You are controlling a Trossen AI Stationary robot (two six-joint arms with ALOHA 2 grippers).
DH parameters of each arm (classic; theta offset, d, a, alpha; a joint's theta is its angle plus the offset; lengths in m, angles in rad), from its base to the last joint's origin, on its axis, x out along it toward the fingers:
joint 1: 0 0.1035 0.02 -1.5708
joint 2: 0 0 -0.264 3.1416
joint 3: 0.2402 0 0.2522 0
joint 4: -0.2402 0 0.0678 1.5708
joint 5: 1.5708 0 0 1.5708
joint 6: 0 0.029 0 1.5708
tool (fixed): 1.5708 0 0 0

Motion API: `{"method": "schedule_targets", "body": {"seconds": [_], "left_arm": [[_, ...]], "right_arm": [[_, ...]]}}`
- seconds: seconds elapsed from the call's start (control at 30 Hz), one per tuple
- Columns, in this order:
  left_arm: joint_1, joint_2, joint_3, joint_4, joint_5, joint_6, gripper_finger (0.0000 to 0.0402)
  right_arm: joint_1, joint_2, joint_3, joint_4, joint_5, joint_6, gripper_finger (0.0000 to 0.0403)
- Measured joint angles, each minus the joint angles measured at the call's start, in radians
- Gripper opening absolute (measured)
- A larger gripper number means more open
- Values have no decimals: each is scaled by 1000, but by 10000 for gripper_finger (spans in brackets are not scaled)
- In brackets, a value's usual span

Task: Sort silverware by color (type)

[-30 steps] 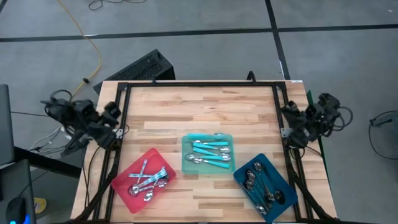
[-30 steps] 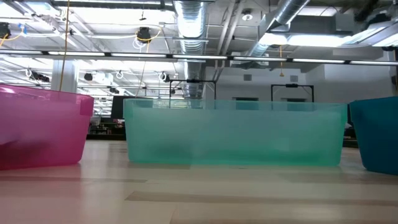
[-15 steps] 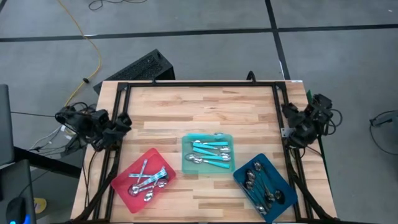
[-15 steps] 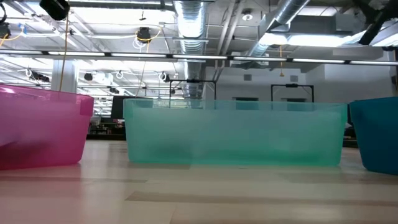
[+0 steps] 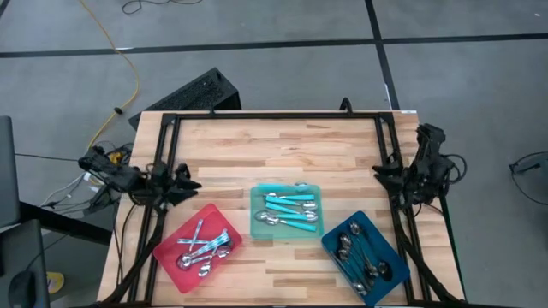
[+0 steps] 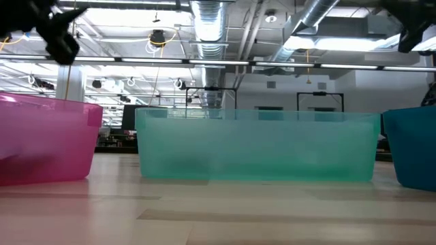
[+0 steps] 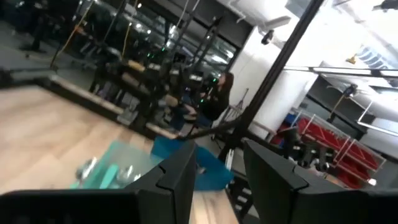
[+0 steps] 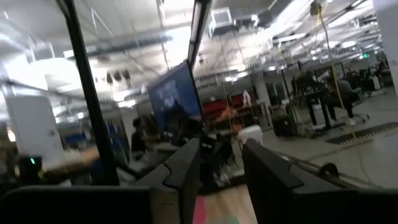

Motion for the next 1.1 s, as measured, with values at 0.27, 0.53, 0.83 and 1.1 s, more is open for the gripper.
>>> {"method": "schedule_targets", "body": {"seconds": [0.27,0.53,0.83,1.1], "left_arm": [[3,3,-129,81,16,-86,123],[3,3,-130,22,12,-45,123],[3,3,-130,26,12,45,123],[3,3,-132,26,-15,46,123]], "right_arm": [[-59,0,0,-395,0,278,143],[-166,0,-1,-884,-8,700,143],[-235,17,-2,-891,-11,701,143],[-238,17,-2,-889,-12,687,143]]}}
